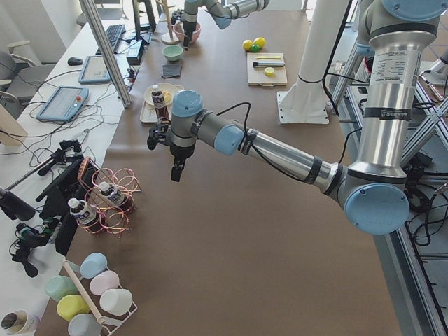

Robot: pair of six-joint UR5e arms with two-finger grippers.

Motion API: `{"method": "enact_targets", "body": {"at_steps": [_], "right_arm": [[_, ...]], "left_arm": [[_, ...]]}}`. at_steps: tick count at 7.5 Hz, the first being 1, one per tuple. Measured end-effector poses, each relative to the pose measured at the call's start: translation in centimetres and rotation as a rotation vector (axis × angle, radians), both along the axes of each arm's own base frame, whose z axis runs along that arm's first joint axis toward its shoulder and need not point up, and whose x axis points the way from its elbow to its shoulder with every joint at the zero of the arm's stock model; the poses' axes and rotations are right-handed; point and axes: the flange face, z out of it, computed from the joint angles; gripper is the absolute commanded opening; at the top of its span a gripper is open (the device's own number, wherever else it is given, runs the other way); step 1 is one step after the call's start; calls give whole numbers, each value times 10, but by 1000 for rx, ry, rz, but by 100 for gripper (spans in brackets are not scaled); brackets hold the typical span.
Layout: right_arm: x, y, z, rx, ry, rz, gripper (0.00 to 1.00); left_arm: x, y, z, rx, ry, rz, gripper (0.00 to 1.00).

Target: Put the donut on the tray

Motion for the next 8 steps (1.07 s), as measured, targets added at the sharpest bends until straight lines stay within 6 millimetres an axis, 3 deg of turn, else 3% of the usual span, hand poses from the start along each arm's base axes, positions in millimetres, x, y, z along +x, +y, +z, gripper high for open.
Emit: {"method": "enact_targets", "body": {"at_steps": [2, 5, 6, 8], "right_arm": [[88, 38, 39, -9, 155, -163, 100], [219, 89, 153, -54, 250, -361, 100], [252, 104, 181, -81, 216, -381, 100], [298, 139, 232, -83, 98, -397, 100]], "left_arm": [[-23, 15, 26, 9, -27, 21, 98], [-72, 39, 108, -25, -87, 64, 98], [-89, 43, 129, -29, -98, 75, 98], [-118, 56, 166, -75, -100, 52, 98]]}}
